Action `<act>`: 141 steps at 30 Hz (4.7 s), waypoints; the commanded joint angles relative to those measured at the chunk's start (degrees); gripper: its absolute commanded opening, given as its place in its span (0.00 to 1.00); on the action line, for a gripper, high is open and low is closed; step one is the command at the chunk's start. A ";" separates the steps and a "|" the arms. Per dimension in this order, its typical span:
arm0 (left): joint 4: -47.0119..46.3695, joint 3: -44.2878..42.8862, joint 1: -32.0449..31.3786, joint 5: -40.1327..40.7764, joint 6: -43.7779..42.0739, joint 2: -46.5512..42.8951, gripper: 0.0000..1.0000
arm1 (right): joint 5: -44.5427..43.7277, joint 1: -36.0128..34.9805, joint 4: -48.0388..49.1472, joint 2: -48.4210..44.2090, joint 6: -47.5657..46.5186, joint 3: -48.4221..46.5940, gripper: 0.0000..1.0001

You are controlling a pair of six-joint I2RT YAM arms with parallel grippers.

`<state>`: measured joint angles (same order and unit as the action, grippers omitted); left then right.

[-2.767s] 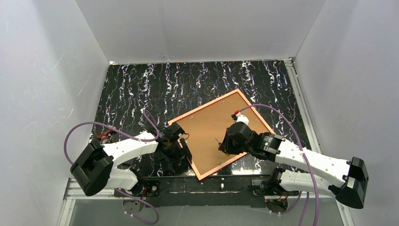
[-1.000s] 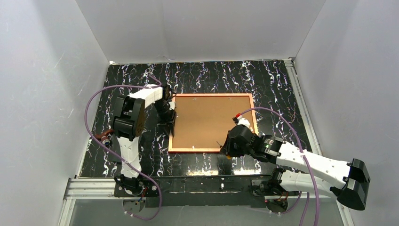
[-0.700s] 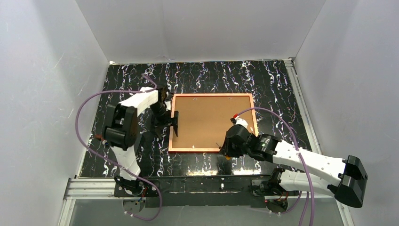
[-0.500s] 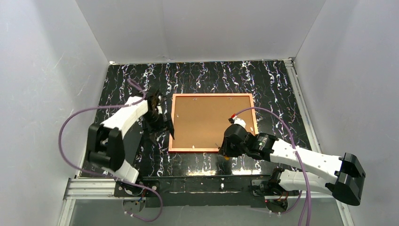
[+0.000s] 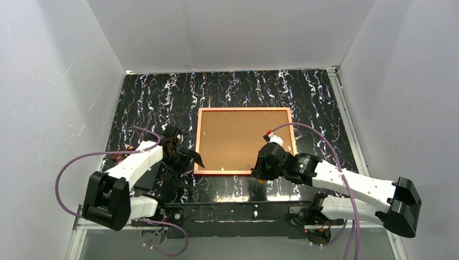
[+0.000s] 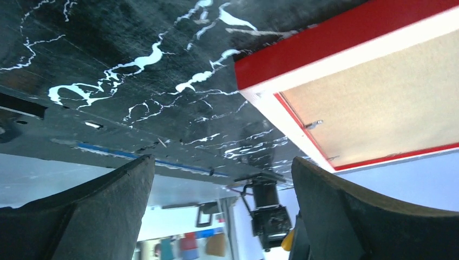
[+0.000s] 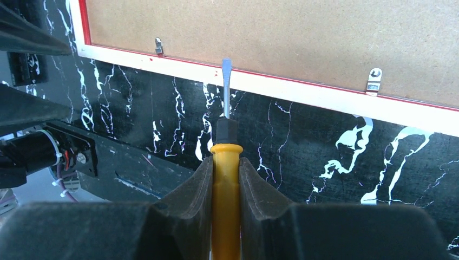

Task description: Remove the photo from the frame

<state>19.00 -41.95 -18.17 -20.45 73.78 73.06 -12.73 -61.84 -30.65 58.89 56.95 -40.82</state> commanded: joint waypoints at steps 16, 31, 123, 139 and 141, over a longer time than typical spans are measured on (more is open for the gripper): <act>-15.06 8.92 -9.10 8.21 29.64 9.06 0.91 | -1.63 0.12 1.09 -2.82 0.02 -1.02 0.01; -8.17 4.51 -9.16 11.49 10.83 12.70 0.00 | -0.80 0.06 1.10 -1.90 -0.06 -1.24 0.01; 6.57 -36.30 6.92 -3.24 -36.51 45.29 0.00 | 29.37 10.27 7.64 47.60 20.98 -28.75 0.01; 5.36 -33.94 6.75 -5.09 -33.73 44.92 0.00 | 21.95 9.97 29.58 49.16 6.78 -23.49 0.01; 5.17 -33.58 6.67 -5.29 -33.49 44.87 0.00 | 19.53 10.05 30.03 48.97 4.68 -23.84 0.01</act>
<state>18.50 -79.11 -10.55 -23.62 39.18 117.16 19.38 -53.12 -6.02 106.98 67.20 -64.69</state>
